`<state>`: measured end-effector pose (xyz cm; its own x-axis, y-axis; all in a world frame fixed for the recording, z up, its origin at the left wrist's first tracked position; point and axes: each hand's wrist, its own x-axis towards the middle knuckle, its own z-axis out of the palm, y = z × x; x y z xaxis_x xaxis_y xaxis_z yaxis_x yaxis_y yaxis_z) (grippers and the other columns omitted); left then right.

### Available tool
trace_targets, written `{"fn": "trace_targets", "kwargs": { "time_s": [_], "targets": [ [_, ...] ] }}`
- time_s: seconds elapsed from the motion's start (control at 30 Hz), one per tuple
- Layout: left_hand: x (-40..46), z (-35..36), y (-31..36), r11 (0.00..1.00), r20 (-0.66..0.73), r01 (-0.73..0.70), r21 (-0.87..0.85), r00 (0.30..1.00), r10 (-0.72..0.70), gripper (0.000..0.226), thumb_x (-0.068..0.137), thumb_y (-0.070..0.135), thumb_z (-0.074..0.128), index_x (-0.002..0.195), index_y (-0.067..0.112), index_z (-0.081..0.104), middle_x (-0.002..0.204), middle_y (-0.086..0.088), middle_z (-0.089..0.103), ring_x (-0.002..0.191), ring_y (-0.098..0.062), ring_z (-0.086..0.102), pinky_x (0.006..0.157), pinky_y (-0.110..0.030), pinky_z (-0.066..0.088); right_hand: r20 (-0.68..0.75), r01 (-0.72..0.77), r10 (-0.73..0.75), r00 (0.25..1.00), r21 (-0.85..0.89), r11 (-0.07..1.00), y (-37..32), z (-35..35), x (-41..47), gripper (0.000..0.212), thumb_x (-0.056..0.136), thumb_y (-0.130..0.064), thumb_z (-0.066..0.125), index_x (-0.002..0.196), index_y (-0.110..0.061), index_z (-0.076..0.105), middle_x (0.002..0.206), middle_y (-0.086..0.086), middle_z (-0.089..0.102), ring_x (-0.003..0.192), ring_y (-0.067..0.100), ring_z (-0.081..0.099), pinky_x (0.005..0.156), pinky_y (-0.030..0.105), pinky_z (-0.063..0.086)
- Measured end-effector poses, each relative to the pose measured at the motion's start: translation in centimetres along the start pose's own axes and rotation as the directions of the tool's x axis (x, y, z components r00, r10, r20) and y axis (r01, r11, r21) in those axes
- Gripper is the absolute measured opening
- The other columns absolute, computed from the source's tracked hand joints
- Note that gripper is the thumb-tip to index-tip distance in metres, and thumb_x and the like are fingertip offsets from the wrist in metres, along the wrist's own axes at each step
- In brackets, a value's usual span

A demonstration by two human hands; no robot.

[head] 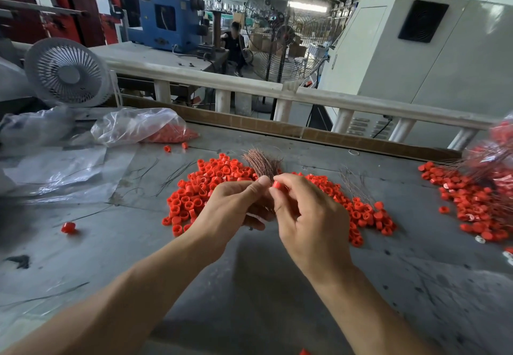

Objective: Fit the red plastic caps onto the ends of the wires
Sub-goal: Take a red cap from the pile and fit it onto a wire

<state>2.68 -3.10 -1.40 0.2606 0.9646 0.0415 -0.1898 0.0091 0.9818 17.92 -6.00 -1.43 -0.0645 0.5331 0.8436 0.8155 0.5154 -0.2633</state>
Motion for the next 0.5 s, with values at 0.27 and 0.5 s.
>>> {"fn": "trace_targets", "kwargs": {
  "time_s": [0.27,0.5],
  "targets": [
    [-0.2,0.0,0.6,0.989,0.153,0.006,-0.149,0.988,0.017,0.038,0.092,0.036,0.057,0.088,0.004,0.076,0.084,-0.013,0.073,0.081,-0.021,0.072,0.08,-0.032,0.059,0.067,0.12,-0.135,0.989,0.184,0.975,-0.4,-0.1,-0.1,0.016,0.092,-0.015,0.073,0.106,-0.007,0.072,0.098,-0.001,0.072,0.086,0.01,0.067,0.078,0.021,0.056],
    [0.2,-1.1,1.4,0.959,0.109,-0.181,-0.219,0.972,0.209,0.032,0.092,0.025,0.066,0.102,-0.005,0.069,0.093,-0.024,0.063,0.081,-0.032,0.064,0.072,-0.034,0.055,0.129,0.096,-0.133,0.983,0.26,0.961,-0.2,0.0,-0.3,0.012,0.091,-0.016,0.076,0.099,-0.009,0.07,0.09,-0.004,0.067,0.077,0.001,0.055,0.073,0.022,0.054]
  ]
}}
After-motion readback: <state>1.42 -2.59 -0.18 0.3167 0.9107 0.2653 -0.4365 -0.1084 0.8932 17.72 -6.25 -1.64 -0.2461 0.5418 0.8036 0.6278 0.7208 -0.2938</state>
